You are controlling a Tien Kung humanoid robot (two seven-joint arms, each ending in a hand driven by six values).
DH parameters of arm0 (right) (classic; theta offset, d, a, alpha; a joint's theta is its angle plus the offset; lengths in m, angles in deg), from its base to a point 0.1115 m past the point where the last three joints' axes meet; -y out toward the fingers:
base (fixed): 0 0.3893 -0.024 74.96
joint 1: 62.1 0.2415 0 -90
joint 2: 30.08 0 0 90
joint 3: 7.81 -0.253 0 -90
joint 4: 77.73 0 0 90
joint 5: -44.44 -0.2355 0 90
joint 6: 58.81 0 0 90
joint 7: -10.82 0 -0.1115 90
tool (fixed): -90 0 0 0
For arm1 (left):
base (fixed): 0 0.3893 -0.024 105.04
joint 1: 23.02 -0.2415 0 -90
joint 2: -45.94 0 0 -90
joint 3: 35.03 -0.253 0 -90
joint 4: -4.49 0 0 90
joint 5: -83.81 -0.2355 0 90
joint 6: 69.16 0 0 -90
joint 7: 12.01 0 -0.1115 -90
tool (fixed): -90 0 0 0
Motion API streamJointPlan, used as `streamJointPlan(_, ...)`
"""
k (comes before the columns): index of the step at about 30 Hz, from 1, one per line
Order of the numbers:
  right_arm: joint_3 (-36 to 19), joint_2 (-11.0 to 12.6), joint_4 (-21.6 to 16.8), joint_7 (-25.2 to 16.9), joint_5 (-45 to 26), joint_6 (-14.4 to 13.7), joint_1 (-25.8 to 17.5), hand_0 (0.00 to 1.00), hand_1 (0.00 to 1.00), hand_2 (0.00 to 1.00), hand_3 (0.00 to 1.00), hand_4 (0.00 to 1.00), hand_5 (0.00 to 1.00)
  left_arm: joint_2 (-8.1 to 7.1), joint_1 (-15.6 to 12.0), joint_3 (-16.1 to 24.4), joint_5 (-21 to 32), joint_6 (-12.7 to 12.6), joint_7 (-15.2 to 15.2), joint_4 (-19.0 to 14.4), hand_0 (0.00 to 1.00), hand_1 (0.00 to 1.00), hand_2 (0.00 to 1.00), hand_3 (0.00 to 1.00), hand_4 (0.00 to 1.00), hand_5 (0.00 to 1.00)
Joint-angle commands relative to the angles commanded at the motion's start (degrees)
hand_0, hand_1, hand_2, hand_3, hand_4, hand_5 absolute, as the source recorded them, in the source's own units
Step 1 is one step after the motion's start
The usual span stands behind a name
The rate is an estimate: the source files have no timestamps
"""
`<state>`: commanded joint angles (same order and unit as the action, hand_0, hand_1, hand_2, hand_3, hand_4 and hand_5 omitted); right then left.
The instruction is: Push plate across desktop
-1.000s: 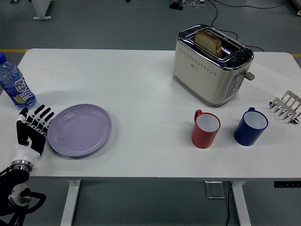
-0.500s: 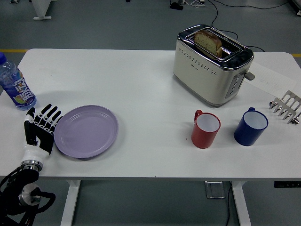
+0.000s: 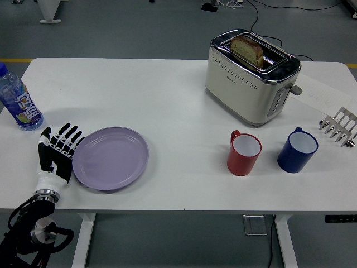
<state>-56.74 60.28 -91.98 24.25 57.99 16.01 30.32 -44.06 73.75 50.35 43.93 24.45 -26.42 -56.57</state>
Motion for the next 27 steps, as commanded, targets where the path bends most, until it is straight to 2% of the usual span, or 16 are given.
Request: streamJointPlan(27,-0.1,0.3,0.1,0.0,0.5,0.2,0.7,0.600,0.540,0.630,0.622,0.362,0.568,0.00,1.5,-6.8,1.3,-0.2,-0.2,-0.8,0.737,0.747,0.703,0.667,0.548,0.998)
